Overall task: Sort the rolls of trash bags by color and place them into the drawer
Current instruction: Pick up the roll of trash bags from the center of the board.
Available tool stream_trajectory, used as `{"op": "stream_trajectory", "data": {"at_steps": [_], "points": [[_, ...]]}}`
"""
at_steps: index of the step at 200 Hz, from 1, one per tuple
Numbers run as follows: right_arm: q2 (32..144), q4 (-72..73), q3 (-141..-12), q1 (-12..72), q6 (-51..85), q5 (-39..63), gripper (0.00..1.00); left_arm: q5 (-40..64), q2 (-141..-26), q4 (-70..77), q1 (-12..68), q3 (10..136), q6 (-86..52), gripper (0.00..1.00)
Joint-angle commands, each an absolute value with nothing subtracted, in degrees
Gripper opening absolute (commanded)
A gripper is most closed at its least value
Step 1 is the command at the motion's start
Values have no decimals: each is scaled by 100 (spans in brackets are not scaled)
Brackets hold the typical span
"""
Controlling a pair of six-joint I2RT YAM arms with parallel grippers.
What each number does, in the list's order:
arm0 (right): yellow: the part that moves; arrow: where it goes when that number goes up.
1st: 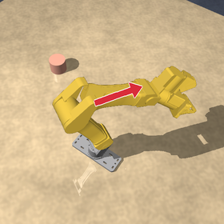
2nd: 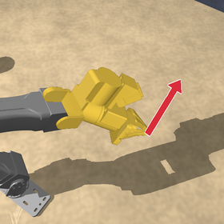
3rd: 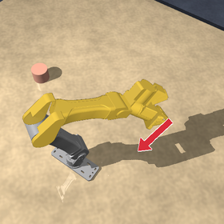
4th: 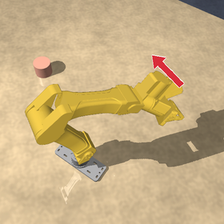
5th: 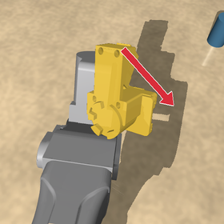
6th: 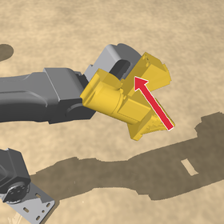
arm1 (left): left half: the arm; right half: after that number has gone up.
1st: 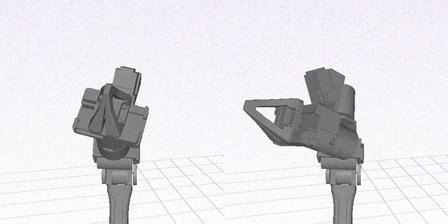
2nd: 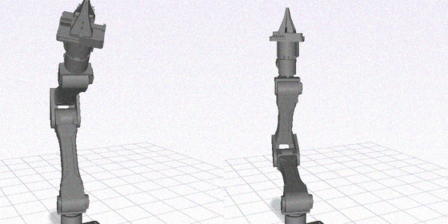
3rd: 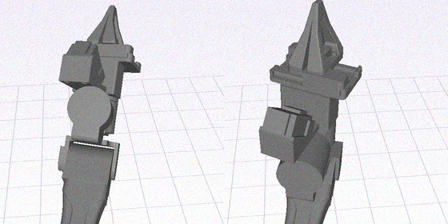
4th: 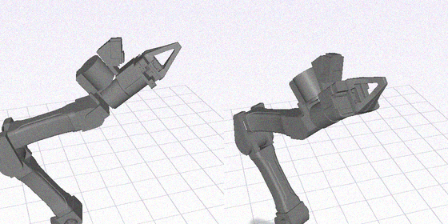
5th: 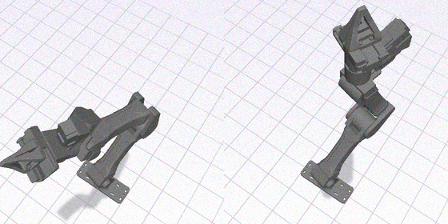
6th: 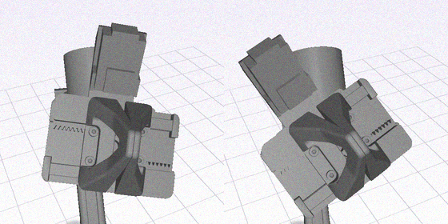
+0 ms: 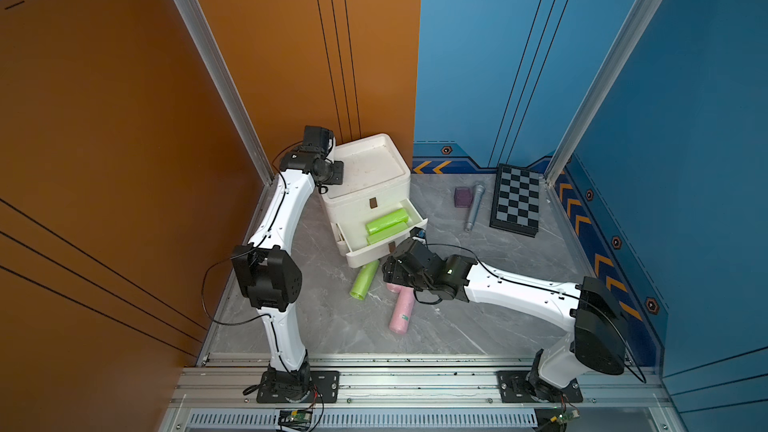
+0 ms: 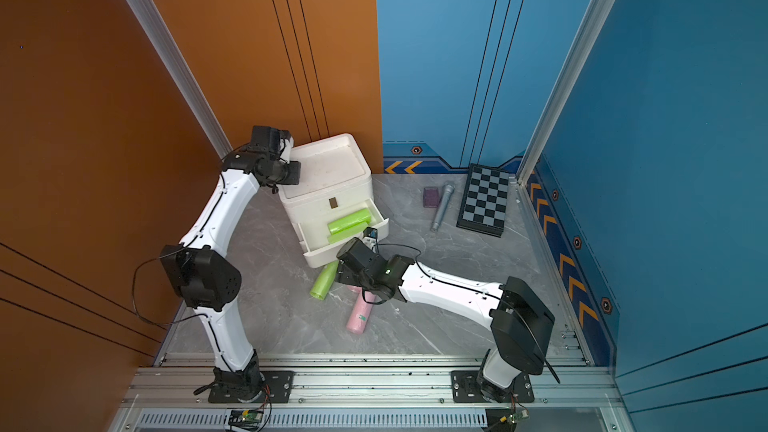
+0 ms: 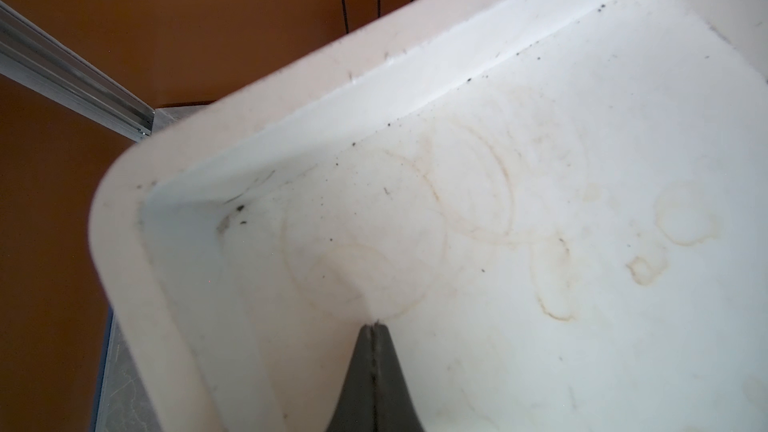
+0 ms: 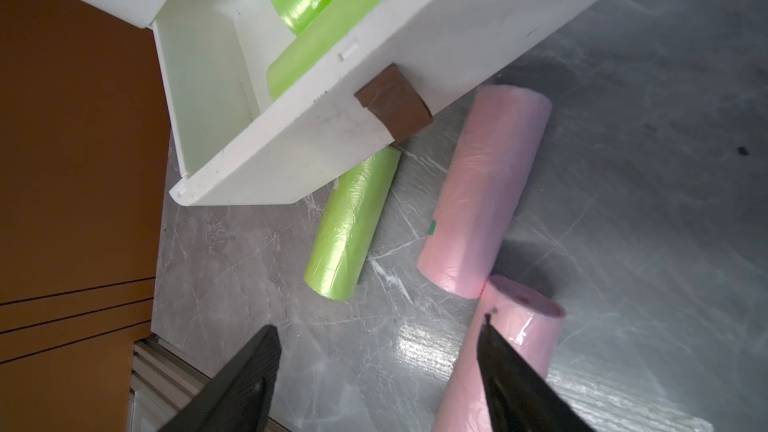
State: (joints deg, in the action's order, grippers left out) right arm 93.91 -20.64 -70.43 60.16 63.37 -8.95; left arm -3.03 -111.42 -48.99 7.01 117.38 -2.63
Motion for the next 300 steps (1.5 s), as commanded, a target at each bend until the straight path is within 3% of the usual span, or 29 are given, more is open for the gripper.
{"op": "stream_trajectory", "data": {"at_steps": [1,86,300], "points": [[9787,-2233,-7332,6209,7275,-1258,77,-64,-11631,-6653,721,11318,-341,0],[11439,-2482,-8783,6545,7683,-1718,75,114,-11751,-6645,702,11492,-345,0],[12356,-2602,-9347,6782,7415,-2173,73,167,-11816,-6645,645,11400,-314,0]]}}
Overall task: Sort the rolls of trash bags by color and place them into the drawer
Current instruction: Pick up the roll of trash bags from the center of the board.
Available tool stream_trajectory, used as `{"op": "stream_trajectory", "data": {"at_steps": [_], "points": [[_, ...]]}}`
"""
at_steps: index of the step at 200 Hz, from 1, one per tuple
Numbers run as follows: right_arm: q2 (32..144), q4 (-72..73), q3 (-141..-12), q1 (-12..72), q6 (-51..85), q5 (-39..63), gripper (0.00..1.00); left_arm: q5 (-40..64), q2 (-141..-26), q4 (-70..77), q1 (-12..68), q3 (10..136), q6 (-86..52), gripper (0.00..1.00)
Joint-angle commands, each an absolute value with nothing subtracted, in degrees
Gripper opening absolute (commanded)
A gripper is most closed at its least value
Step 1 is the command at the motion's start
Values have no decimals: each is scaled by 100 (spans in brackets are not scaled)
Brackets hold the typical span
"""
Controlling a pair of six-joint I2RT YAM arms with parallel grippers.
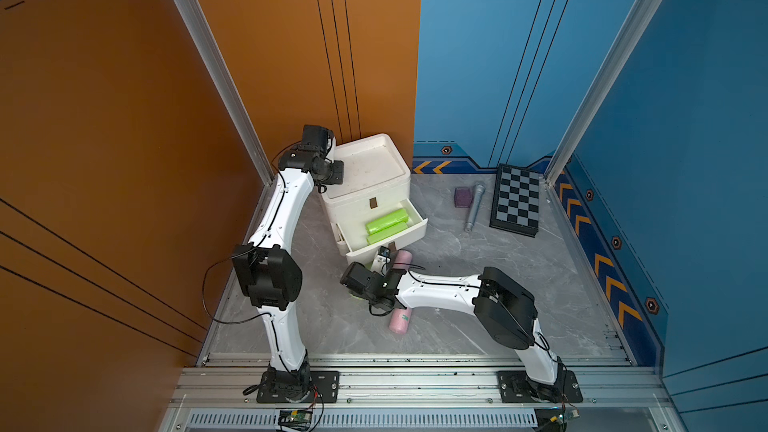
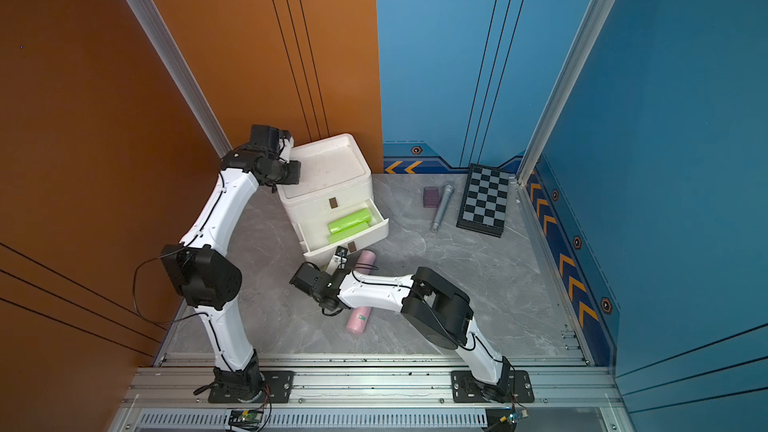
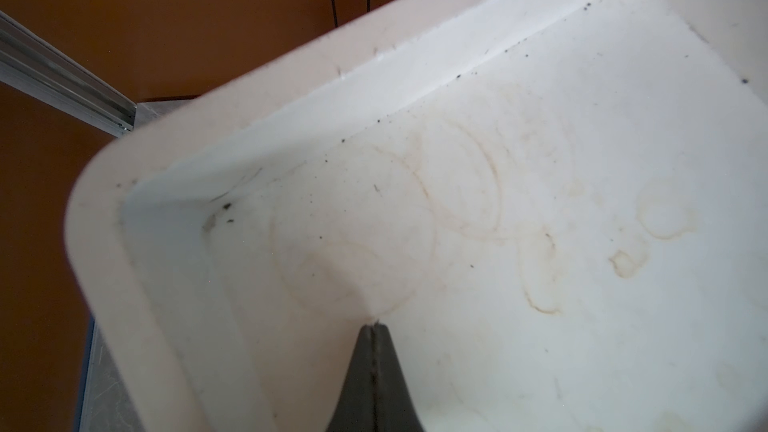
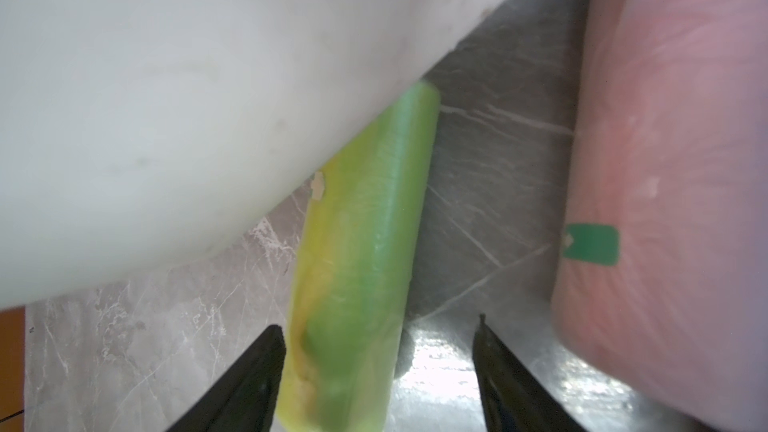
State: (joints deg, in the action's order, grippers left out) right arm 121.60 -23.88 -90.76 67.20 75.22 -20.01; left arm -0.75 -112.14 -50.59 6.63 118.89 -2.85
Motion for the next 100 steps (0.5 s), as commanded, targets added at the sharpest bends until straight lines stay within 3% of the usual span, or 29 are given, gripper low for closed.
{"op": "stream_trajectory", "data": {"at_steps": [1,100], "points": [[12361,-2602,-9358,6788,7412,-2181,73,167,-11814,-6640,648,11400,-311,0],[12638,-2606,-9302,6754,7419,-2198,72,193,-11830,-6636,624,11404,-305,0]]}}
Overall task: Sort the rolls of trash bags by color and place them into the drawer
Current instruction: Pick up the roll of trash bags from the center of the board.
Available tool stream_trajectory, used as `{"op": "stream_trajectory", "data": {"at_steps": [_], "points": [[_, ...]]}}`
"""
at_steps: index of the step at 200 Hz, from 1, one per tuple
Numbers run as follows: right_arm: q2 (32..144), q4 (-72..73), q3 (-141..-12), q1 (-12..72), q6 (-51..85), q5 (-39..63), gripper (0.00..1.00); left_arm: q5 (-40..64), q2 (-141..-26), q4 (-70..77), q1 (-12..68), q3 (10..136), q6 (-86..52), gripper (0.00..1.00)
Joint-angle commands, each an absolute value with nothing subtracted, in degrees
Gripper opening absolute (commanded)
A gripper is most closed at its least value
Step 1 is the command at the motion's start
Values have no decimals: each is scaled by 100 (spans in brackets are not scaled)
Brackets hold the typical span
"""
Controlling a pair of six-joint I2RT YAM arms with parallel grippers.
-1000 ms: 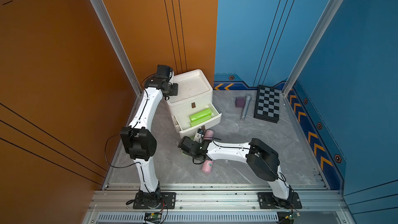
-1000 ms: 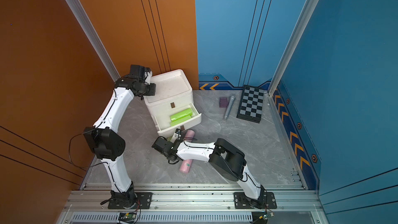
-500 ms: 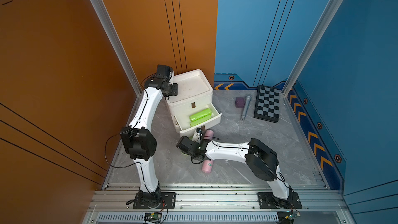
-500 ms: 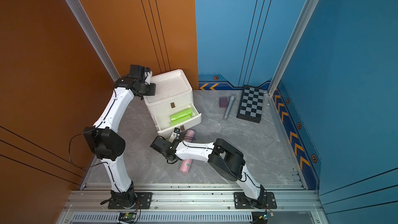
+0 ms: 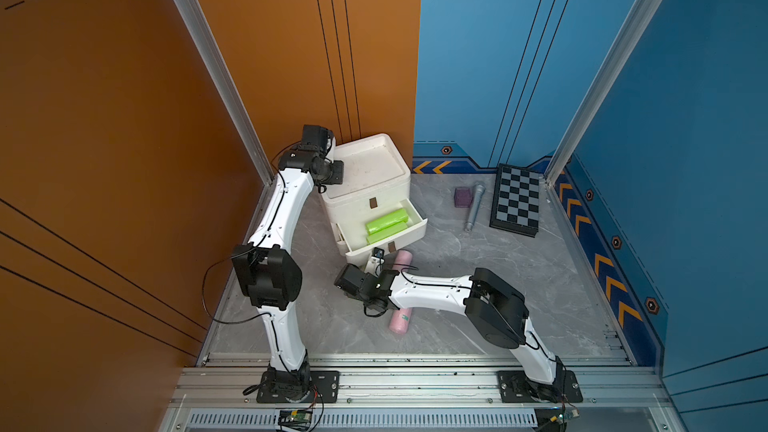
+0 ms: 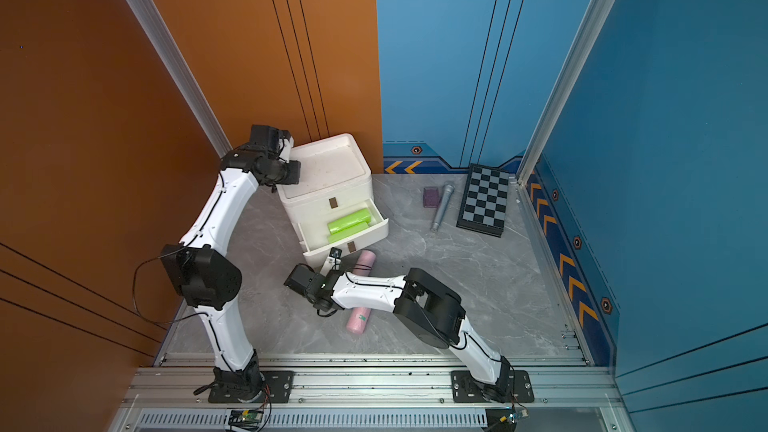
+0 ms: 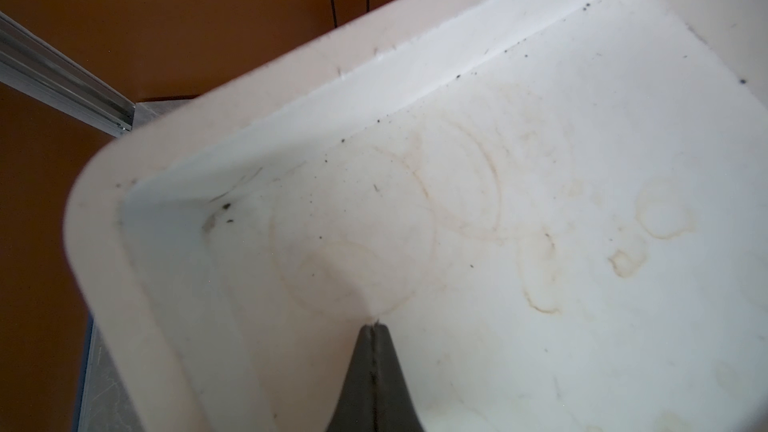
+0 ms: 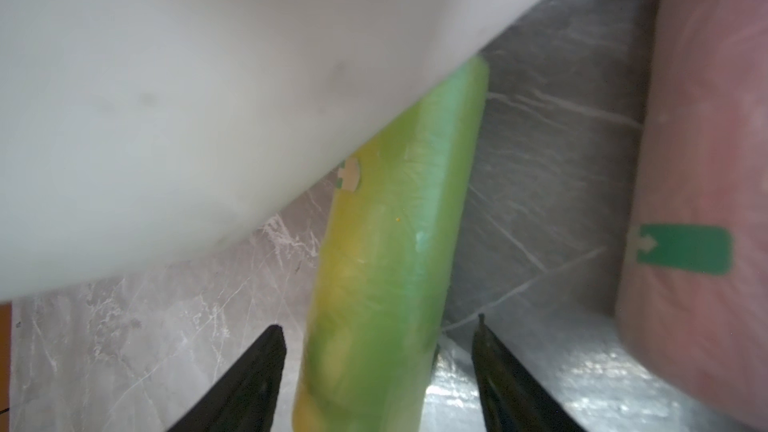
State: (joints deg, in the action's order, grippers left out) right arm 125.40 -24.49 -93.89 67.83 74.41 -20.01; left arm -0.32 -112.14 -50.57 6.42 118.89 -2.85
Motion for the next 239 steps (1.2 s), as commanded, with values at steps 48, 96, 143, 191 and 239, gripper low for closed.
{"op": "stream_trajectory", "data": {"at_steps": [48,96,143,191,239], "points": [[12634,-2602,-9138,6758,7487,-2225,57,198,-11821,-6637,614,11380,-300,0],[12123,-2602,-8613,6885,7550,-2209,38,209,-11812,-6642,591,11386,-304,0],[11521,-2602,-7978,7064,7546,-2080,32,221,-11795,-6640,592,11373,-314,0],[11315,-2607,-7689,7152,7327,-1690,48,188,-11747,-6639,597,11341,-315,0],[11337,-2602,-7713,6908,6959,-1500,57,182,-11707,-6639,598,11318,-308,0]]}}
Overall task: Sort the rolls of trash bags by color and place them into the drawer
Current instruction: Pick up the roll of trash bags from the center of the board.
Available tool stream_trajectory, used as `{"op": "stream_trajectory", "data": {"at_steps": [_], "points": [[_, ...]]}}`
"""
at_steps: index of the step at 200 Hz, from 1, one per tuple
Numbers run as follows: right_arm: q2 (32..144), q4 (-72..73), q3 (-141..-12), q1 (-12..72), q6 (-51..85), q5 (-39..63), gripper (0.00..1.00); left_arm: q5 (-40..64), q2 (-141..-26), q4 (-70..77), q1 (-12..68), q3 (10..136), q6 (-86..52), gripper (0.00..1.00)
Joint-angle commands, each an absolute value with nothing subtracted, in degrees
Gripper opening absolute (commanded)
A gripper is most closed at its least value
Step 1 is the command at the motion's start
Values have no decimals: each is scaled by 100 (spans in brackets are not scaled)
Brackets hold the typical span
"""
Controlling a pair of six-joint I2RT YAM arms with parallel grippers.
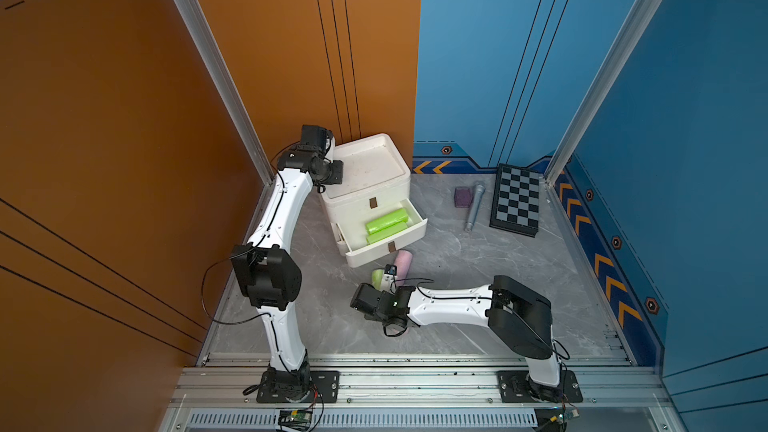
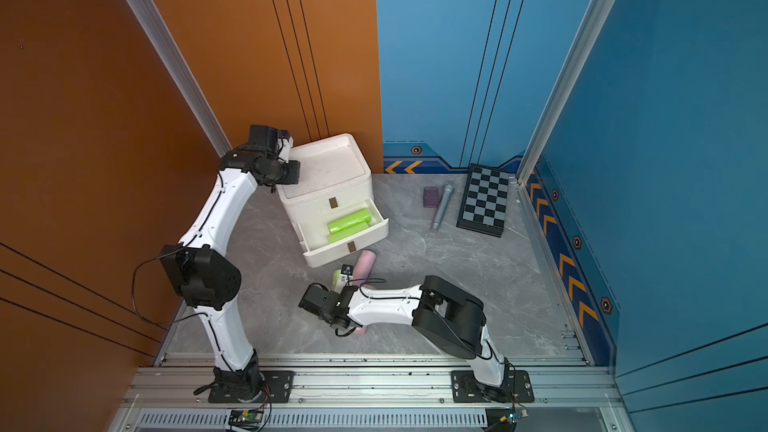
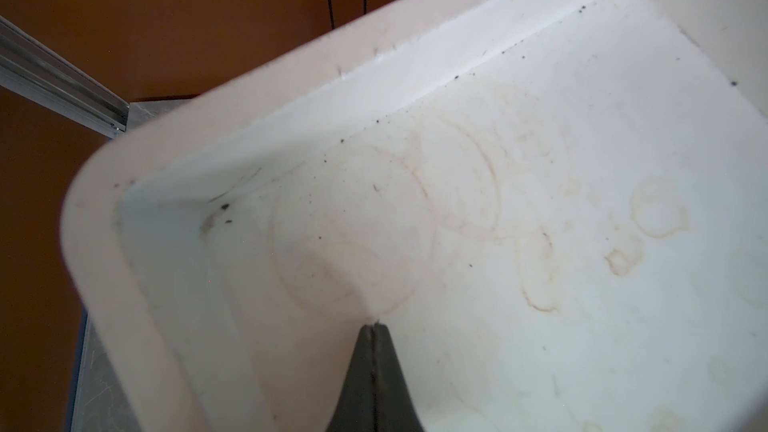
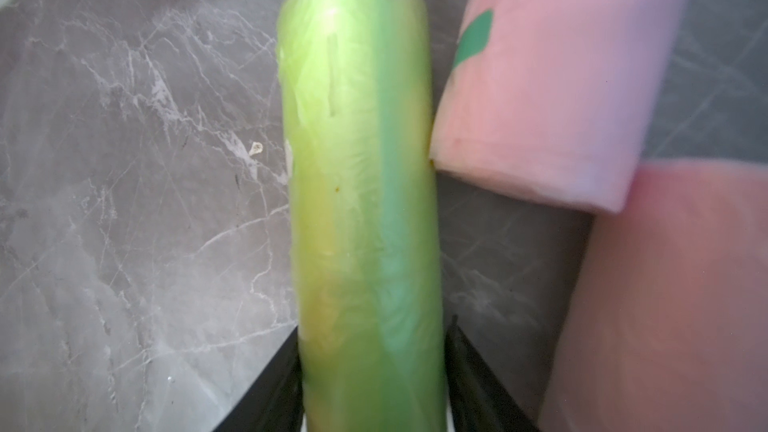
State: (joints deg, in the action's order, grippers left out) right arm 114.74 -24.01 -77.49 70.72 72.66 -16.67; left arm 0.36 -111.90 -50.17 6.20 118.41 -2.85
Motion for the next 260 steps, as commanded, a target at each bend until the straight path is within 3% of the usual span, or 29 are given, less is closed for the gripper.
{"op": "stream_trajectory", "data": {"at_steps": [1,75,130,167,222,260], "points": [[11337,-2602,-7724,6904,6942,-1493,57,183,-11707,-6642,598,11315,-308,0],[11623,-2609,-8056,6435,6395,-1030,62,167,-11682,-6644,560,11293,-296,0],[11516,-2637,-8182,6352,6193,-983,77,167,-11724,-6638,552,11316,-299,0],[11643,-2672,-8252,6276,6131,-970,79,176,-11733,-6637,548,11311,-301,0],[11931,-2727,-8538,6140,6000,-1124,76,168,-11729,-6642,549,11308,-304,0],[12231,-2725,-8609,6065,5994,-1086,63,171,-11752,-6649,550,11315,-304,0]]}}
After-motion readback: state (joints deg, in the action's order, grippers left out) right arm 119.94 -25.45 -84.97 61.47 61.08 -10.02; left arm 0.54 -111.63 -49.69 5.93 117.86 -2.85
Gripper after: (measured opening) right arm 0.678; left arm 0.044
